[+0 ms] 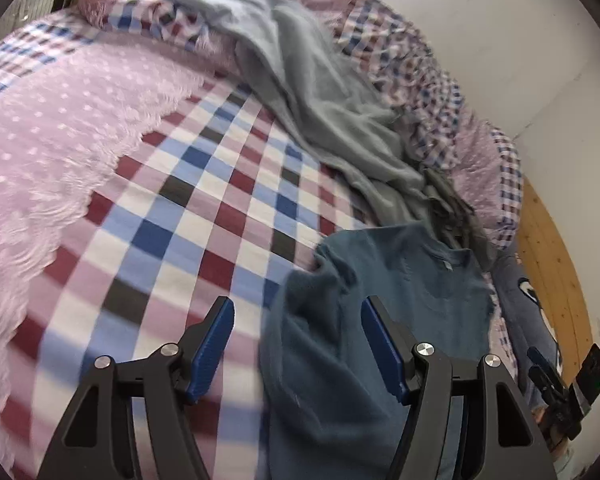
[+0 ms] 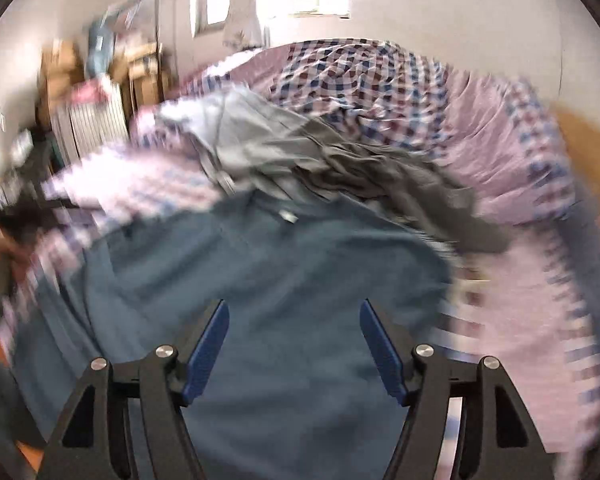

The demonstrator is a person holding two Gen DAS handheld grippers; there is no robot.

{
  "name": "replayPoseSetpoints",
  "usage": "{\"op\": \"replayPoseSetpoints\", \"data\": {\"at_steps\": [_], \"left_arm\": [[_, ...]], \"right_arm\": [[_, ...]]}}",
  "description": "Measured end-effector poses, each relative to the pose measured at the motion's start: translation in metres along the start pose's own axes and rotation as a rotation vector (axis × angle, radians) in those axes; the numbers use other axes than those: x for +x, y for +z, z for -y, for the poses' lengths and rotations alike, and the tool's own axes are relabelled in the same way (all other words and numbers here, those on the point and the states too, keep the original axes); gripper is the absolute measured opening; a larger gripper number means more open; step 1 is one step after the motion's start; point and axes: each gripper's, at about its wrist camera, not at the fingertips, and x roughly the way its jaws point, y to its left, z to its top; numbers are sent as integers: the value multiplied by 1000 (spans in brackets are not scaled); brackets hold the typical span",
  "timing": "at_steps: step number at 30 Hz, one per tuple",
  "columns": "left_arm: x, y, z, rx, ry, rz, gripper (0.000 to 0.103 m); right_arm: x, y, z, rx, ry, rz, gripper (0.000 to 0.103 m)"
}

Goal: Fold clothes

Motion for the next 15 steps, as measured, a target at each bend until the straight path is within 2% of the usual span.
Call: {"op": "replayPoseSetpoints", "data": {"at_steps": [2,4,6,7,8,11,14,15], "left_arm": [[17,2,-1,11,19,-38,52],[33,2,2,39,52,-79,43],[38,4,7,77,64,-82,35],[39,5,7,68,52,-86,15],[41,7,6,59,42,-86,3],[33,13,3,29,41,-5,1],[23,19,-8,-76,32,70,1],[24,20,-14,-104,39,69,1]], "right_arm": [[21,2,2,50,55,-19,72],[37,4,4,87,91,-27,72],[45,0,9,125,109,-15,72],[49,-3,11,145,125,-15,72],[53,-5,13,156,129,-21,72],[61,-12,18,165,120,-38,72],[63,-17,20,175,96,-37,72],[63,-17,21,177,90,-36,72]]}}
